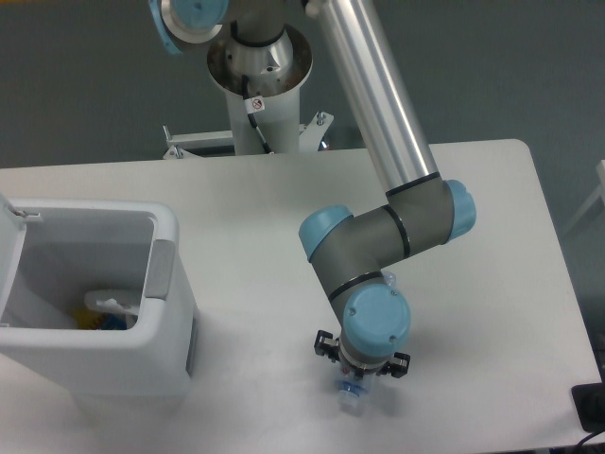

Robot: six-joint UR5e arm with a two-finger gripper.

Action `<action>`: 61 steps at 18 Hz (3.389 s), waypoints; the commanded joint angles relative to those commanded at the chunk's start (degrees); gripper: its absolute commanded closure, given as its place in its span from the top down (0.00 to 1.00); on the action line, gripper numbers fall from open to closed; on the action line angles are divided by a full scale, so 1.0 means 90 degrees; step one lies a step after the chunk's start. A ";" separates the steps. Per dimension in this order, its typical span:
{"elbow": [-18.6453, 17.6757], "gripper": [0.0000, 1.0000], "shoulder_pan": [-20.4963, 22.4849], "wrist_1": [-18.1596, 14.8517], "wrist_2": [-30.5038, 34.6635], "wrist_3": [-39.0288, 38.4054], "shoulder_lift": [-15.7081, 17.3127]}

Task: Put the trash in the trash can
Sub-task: 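Rotate the right gripper along the bottle and lower to grasp it, then lift the bottle and carry it over the trash bin, then lower the bottle into the bin and open the right gripper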

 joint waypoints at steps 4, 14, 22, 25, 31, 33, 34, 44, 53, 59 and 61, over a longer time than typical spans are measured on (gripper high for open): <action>0.0000 0.43 -0.0039 0.0001 0.0040 0.0000 0.0000; -0.0010 0.36 0.0039 -0.0029 -0.0067 0.0097 0.0322; 0.0087 0.36 0.0293 -0.0029 -0.0915 0.0107 0.0790; 0.0097 0.36 0.0420 -0.0019 -0.1433 0.0098 0.1180; 0.0156 0.36 0.0586 0.0235 -0.3287 0.0029 0.1952; 0.0292 0.36 0.0596 0.0255 -0.3941 -0.0087 0.2118; 0.0351 0.36 0.0605 0.0264 -0.4118 -0.0146 0.2167; 0.0556 0.36 0.0596 0.1016 -0.6541 -0.0888 0.2636; 0.0507 0.37 -0.0331 0.1163 -0.6640 -0.0938 0.2754; 0.0352 0.38 -0.0927 0.1240 -0.6552 -0.0967 0.2968; 0.0128 0.43 -0.0986 0.1639 -0.6552 -0.0967 0.2920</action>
